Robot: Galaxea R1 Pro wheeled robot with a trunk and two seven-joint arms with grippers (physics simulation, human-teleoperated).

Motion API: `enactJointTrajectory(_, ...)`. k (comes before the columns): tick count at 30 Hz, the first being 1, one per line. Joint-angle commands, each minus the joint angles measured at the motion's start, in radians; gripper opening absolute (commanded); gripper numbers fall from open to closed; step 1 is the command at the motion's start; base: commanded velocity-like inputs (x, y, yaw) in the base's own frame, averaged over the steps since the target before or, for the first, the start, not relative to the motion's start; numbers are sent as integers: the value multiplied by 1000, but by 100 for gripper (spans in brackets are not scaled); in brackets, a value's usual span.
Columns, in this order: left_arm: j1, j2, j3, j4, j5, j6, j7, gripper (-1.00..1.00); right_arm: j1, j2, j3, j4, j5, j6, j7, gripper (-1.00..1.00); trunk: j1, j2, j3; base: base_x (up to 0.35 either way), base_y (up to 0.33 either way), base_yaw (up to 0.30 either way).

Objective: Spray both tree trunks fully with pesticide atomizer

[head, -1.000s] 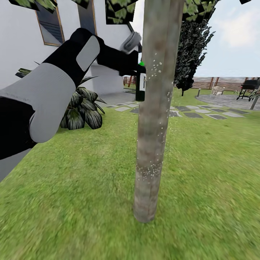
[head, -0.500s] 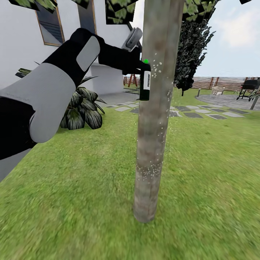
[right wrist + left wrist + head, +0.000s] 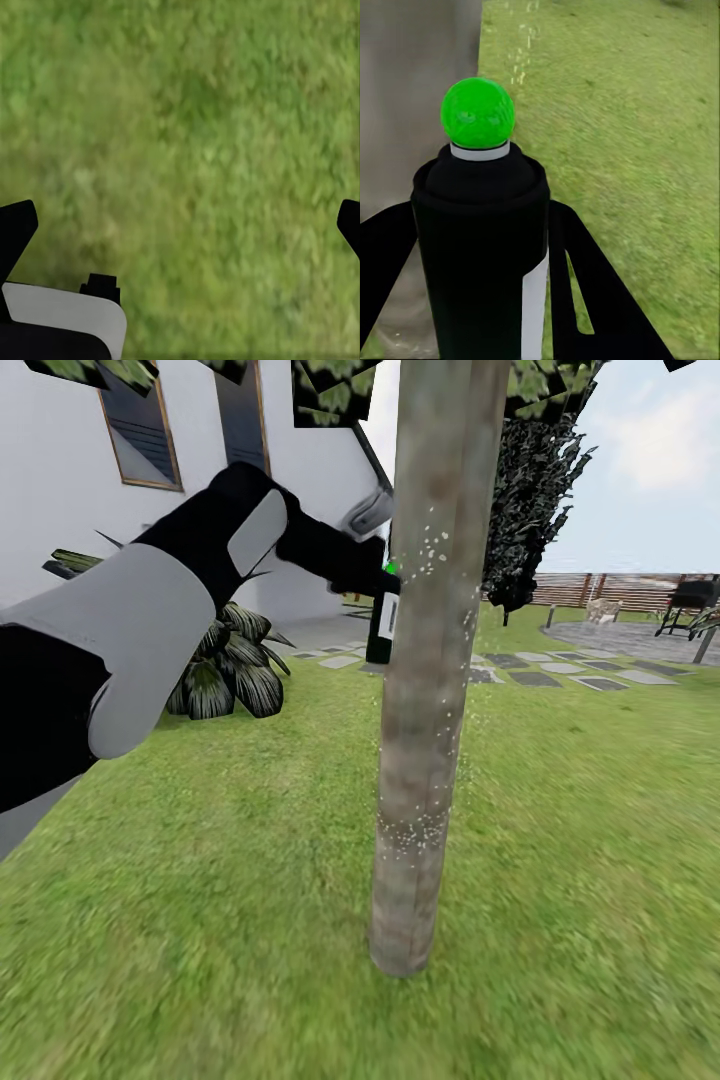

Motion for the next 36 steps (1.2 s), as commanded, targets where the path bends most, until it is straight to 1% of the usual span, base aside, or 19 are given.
enactJointTrajectory(1, 0, 0, 2, 2, 5, 1, 34, -100, 0, 0, 0, 0, 0, 0, 0, 100, 0, 0, 0, 0, 0, 0)
enactJointTrajectory(3, 0, 0, 2, 3, 5, 1, 61, -100, 0, 0, 0, 0, -1, 0, 0, 100, 0, 0, 0, 0, 0, 0)
enactJointTrajectory(7, 0, 0, 3, 21, 6, 0, 74, -100, 0, -1, 0, 0, 0, 0, 0, 100, 0, 0, 0, 0, 0, 0)
enactJointTrajectory(11, 0, 0, 6, 54, 6, 0, 75, -100, 0, 0, 0, 0, 0, 0, 0, 100, 0, 0, 0, 0, 0, 0)
enactJointTrajectory(15, 0, 0, 6, 70, 6, -1, 73, -100, 0, -1, 0, 0, 0, 0, 0, 100, 0, 0, 0, 0, 0, 0)
enactJointTrajectory(17, 0, 0, 5, 113, 6, -12, 72, -100, 0, -1, 0, 0, 0, 0, 0, 100, 0, 0, 0, 0, 0, 0)
enactJointTrajectory(20, 1, 0, 4, 137, 7, -22, 71, -100, 0, -1, 0, 0, -1, 0, 0, 100, 0, 0, 0, 0, 0, 0)
enactJointTrajectory(25, 4, 0, 4, 144, 7, -30, 71, -100, 0, -1, 0, 0, 0, 0, 0, 100, 0, 0, 0, 0, 0, 0)
enactJointTrajectory(29, 10, 0, 5, 145, 7, -58, 71, -100, 0, -1, 0, 0, 0, 0, 0, 100, 0, 0, 0, 0, 0, 0)
enactJointTrajectory(31, 25, 0, 4, 146, 7, -68, 71, -100, 0, -1, 0, 0, 0, 0, 0, 100, 0, 0, 0, 0, 0, 0)
enactJointTrajectory(33, 41, 0, 4, 146, 7, -101, 71, -100, 0, -1, 0, 0, 0, 0, 0, 100, 0, 0, 0, 0, 0, 0)
enactJointTrajectory(36, 70, 0, 5, 146, 7, -113, 71, -100, 0, -1, 0, 0, 0, 0, 0, 100, 0, 0, 0, 0, 0, 0)
